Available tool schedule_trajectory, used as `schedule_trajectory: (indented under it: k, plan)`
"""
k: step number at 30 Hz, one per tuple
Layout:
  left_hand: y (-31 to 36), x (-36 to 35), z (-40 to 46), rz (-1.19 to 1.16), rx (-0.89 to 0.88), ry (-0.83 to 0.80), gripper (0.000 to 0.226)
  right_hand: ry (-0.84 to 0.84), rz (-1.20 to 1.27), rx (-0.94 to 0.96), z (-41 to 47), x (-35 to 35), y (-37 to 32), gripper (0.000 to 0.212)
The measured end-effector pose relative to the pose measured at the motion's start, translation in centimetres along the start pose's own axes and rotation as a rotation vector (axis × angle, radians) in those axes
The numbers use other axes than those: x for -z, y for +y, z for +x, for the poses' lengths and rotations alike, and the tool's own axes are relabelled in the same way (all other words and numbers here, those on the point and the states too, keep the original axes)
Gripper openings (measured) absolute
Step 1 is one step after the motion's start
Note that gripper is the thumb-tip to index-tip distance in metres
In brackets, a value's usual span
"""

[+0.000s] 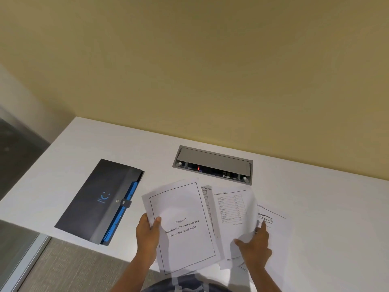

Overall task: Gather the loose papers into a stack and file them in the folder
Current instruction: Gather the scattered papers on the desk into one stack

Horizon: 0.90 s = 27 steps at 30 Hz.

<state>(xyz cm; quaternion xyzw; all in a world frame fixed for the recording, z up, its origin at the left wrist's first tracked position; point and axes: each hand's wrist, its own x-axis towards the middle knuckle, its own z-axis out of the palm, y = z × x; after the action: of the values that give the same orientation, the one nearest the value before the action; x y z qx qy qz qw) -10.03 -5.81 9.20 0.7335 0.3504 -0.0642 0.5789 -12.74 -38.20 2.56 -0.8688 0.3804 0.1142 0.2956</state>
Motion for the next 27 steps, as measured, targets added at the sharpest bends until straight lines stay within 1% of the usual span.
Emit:
schedule_trajectory:
  k: [2,5,8,10,14,15,21,25,27]
  plan:
    - [0.1,0.0,0.0,0.001,0.0,0.001,0.028,-0.015,0.069,-0.026,0.7,0.5,-0.2,0.12]
    - [0.2,0.1,0.2,-0.011,0.004,0.001,0.03,-0.026,0.102,-0.082,1.4,1.5,-0.4,0.107]
    - [0.3,0.3,0.5,-0.003,0.021,0.0,0.03,-0.051,0.103,-0.135,2.0,2.1,-0.2,0.087]
    - [0.3,0.3,0.7,-0.002,0.027,0.002,0.031,-0.077,0.151,-0.157,2.4,2.1,0.2,0.068]
    - [0.4,0.3,1.0,-0.009,0.034,-0.003,0.031,-0.137,0.288,-0.121,1.9,3.1,0.2,0.023]
    - [0.4,0.4,1.2,-0.014,0.041,-0.004,0.03,-0.142,0.301,-0.117,1.8,3.4,0.2,0.016]
    - [1.7,0.5,2.2,-0.049,0.084,-0.027,0.027,-0.129,0.32,-0.041,1.2,4.0,0.8,0.004]
    - [2.7,0.2,2.9,-0.038,0.094,-0.059,0.017,-0.164,0.368,-0.051,-0.1,4.3,0.8,0.004]
    - [3.0,-0.2,3.1,-0.034,0.104,-0.092,0.013,-0.193,0.47,-0.049,-1.1,4.8,0.4,0.014]
